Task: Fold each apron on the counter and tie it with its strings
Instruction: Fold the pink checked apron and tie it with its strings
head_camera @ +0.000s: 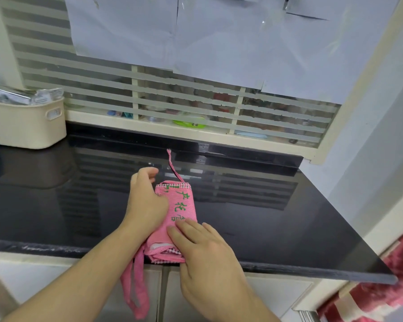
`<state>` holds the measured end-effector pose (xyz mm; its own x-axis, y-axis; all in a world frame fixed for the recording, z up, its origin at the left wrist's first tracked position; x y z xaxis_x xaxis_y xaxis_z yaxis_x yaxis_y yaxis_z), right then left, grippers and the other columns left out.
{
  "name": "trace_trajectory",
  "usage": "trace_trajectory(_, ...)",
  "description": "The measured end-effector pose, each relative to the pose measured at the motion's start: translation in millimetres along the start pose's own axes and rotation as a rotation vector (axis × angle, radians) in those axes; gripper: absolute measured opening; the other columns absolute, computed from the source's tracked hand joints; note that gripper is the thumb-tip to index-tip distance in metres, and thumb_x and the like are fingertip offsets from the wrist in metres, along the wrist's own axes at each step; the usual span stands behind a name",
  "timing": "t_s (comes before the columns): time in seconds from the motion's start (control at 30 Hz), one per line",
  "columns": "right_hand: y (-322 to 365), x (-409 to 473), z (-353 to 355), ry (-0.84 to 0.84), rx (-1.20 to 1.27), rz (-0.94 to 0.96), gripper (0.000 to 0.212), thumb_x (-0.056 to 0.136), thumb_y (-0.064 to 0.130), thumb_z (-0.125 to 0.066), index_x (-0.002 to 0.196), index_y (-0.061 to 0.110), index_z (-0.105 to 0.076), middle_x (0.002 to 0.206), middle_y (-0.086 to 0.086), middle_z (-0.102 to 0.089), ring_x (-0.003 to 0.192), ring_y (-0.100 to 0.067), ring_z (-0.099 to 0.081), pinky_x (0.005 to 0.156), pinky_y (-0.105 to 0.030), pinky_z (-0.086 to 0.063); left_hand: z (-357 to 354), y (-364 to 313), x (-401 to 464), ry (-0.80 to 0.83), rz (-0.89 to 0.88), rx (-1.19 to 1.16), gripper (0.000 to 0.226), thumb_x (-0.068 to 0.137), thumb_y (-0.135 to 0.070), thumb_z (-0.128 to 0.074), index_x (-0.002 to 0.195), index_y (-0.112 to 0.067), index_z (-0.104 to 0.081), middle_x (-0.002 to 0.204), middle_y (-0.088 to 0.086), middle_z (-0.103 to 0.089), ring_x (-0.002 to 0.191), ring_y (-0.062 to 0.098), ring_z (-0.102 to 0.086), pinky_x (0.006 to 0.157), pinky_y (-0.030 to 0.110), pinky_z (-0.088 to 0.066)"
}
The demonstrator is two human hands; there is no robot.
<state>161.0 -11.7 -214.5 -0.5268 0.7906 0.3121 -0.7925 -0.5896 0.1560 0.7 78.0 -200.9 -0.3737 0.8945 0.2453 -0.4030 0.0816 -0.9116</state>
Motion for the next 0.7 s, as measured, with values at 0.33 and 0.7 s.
trace_trajectory(0.33,6,-11,-4,0.100,-0.013,-0.014,0.090,0.085,0.064,-0.046,0.165,0.031,-0.022,0.172,0.018,-0.012,0.159,-0.004,0.003,0.130,-0.038,0.000,-32,-22,-54,0.593,-0.478,0.624,0.043,0.112,-0.037,-0.029,0.153,-0.037,-0.042,0.159,-0.025,-0.036,0.149,-0.002,-0.029,0.124,0.019,-0.014)
trace_trajectory(0.7,-39,-47,49,-0.103,0.146,-0.070,0.066,0.076,0.025,-0.053,0.140,0.044,-0.052,0.141,0.031,-0.053,0.132,0.007,-0.047,0.110,-0.017,-0.041,-42,0,-60,0.693,-0.450,0.829,0.087,0.087,-0.062,0.007,0.168,-0.028,0.002,0.174,-0.011,0.010,0.159,0.007,0.015,0.131,0.036,0.004)
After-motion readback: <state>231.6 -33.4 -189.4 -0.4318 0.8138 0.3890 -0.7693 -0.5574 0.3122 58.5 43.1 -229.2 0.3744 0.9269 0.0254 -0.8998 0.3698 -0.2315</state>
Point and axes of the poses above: each hand's wrist, its own x-axis towards the middle knuckle, its own z-axis out of the back of the hand, y = z × x, the point moved 8 cm from there along x, towards the middle knuckle
